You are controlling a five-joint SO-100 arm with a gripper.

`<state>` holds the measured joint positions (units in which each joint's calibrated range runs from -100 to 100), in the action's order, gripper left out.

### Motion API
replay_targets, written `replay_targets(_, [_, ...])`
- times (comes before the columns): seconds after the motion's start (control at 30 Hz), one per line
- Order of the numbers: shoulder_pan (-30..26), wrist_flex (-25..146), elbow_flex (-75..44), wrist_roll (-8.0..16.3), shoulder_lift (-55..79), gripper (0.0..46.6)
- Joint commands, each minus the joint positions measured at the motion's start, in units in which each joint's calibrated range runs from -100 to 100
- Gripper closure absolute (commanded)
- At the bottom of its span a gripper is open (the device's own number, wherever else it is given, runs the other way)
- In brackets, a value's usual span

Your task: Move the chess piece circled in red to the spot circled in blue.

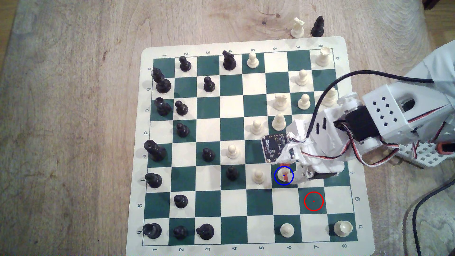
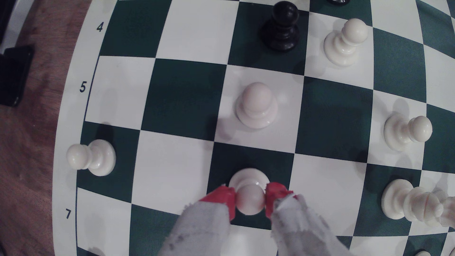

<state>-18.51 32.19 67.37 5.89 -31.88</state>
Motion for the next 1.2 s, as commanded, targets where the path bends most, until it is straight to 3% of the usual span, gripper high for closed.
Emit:
replay_targets(0.0, [-0.07,-0.82,-2.91,-0.34,-0.04,46.4])
replay_targets(0.13, [-0.69,-0.82,-2.28,-0.39,0.22,45.5])
replay_targets(0.17, [-0.77,-0.82,-2.19,-0.39,0.39,44.2])
replay_targets(0.23, [-0.54,-0.99,-2.19,-0.24,0.9,35.7])
replay_targets(0.37, [-0.3,-1.4,-2.19,0.0,0.64,29.1])
replay_targets(0.57, [0.25,-1.15,-2.01,-0.39,-0.55,24.8])
replay_targets(1.03, [3.61,4.58,11.14,-0.29,-21.6,24.8])
replay_targets(1.1, [3.3,1.96,18.3,-0.24,-27.2,27.6])
replay_targets(1.17, [4.55,-1.64,23.74,-0.24,-31.02,36.5])
